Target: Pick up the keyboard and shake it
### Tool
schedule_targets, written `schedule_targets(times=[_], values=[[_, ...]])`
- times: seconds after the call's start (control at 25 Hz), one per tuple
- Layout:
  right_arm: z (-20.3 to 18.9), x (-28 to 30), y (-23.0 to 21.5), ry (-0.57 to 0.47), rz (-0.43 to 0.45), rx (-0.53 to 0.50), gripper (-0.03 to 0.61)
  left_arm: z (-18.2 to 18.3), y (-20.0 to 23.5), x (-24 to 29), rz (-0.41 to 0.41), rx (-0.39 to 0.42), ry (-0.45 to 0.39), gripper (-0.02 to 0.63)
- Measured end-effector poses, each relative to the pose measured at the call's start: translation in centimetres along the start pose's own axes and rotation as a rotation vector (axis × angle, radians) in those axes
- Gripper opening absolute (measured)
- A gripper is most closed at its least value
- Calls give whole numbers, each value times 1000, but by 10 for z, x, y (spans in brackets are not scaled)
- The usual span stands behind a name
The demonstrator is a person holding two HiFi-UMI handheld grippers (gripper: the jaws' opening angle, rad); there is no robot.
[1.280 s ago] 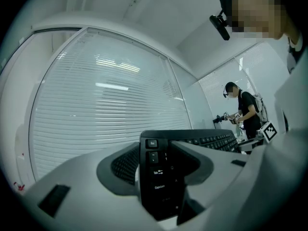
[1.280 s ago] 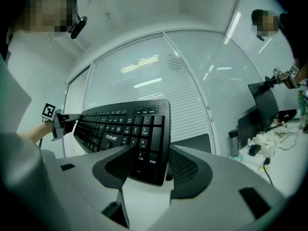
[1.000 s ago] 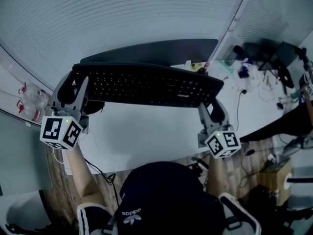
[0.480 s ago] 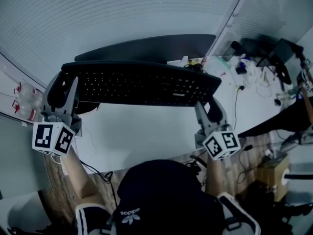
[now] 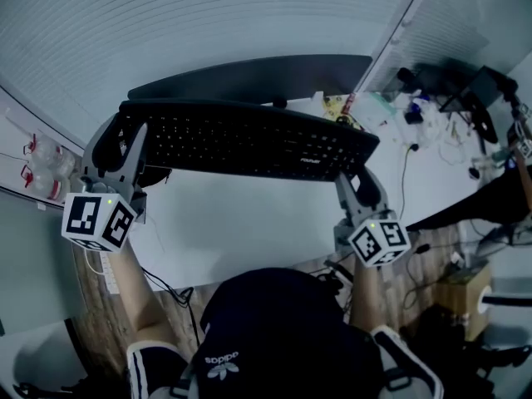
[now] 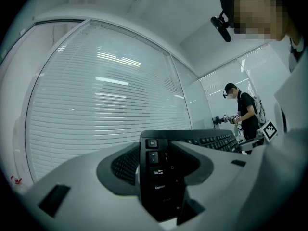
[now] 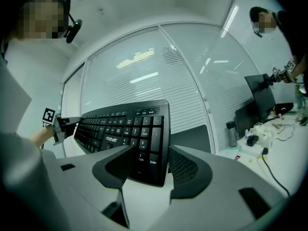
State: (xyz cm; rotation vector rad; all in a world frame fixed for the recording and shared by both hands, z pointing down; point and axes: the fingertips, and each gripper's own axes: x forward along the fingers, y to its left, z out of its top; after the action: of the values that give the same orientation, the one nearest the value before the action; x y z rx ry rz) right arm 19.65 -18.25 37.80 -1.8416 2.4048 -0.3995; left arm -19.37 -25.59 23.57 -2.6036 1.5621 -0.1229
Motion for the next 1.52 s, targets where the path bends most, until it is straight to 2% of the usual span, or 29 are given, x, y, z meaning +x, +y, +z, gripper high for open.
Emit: schedule_targets(times=[0.24,0.44,0.56,0.76,0.88,0.96,1.12,1.28,1.4,1.52], values=[[0,-9,2,0,-10,-1,222,-5,-2,2,-17,-22,1,207],[-16,6,-8,13,-14,58,222,-4,-3,17,-18,29,32,207],[-14,-10,-1,12,-18,82,222,5,-7,13,-34,26,20,207],[-11,4,-9,-21,-21,75,222,3,-6,20,-25,43,8,207],[-16,-12,-3,-4,-13,100,222,12,-11,13,-25,57,-8,207],[-20,-1,-10,-1,-8,106,222,10,-9,18,-29,73,-3,207],[-10,-3,-9,-6,-28,31,222,-6,-9,14,-37,17,3,207],[-12,7,-19,7,13,48,218,-17,-4,27,-18,-8,4,207],[-11,7,-21,19,-15,44,218,-26,-8,23,0,-29,-4,207],[-19,-5,-15,34,-21,80,218,-19,-9,19,-7,-9,-14,207]])
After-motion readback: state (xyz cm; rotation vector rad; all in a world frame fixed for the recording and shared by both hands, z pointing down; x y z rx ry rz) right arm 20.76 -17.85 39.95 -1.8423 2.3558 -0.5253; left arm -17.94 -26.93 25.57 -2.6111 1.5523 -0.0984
